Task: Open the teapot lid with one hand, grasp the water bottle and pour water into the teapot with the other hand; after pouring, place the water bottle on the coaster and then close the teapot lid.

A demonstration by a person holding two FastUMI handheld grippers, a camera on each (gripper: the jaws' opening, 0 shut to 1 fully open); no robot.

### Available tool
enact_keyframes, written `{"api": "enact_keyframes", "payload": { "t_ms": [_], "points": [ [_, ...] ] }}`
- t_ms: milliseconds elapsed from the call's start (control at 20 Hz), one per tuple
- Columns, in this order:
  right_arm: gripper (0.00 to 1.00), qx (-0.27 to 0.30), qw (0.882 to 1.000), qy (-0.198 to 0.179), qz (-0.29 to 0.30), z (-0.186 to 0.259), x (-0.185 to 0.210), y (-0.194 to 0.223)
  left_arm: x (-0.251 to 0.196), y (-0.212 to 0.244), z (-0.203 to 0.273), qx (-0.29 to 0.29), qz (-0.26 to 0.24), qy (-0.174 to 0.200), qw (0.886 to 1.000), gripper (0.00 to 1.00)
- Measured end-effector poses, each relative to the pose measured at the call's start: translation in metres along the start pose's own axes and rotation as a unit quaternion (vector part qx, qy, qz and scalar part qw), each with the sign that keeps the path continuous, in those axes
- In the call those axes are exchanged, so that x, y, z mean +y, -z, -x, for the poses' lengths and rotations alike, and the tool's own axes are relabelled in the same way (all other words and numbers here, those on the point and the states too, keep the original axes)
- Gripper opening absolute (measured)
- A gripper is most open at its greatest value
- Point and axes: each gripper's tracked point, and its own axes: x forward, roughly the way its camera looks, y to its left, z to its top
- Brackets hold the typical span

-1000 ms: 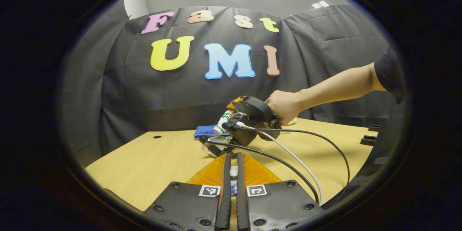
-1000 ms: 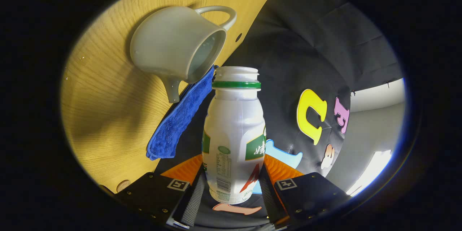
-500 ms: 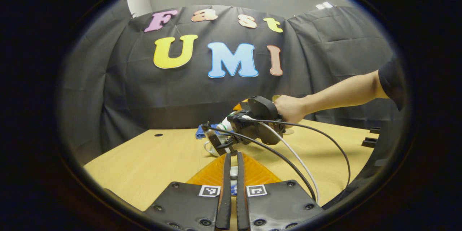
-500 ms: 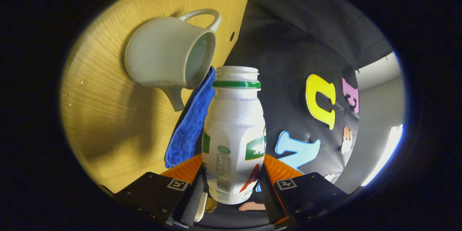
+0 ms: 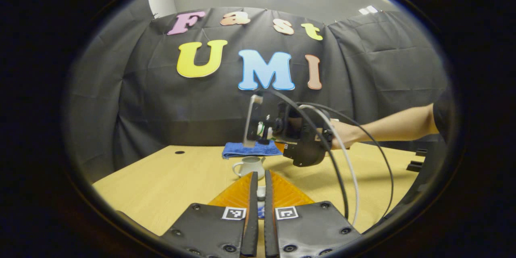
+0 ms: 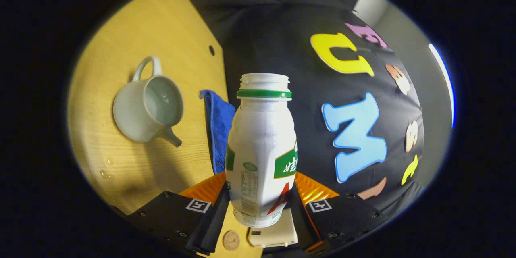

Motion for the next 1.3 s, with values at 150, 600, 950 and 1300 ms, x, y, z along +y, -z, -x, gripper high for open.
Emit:
{"api": "enact_keyframes", "payload": {
  "t_ms": [150,600,950,1300],
  "points": [
    [0.73,-0.003,0.991,0.002,-0.136,0.027,-0.021,0.010,0.011,-0.014,-0.023,-0.005,0.010,-0.001,1.000,0.17],
    [0.73,0.021,0.894,-0.049,-0.445,0.096,-0.043,0.064,0.021,-0.048,-0.150,-0.017,0.022,0.017,0.999,0.12],
    [0.73,0.023,0.889,-0.026,-0.456,0.133,-0.058,0.106,0.026,-0.004,-0.235,0.026,0.027,0.007,0.999,0.17],
    [0.73,0.040,0.886,-0.021,-0.462,0.139,-0.055,0.130,0.033,0.020,-0.266,0.046,0.008,-0.008,0.999,0.17]
  ]
}}
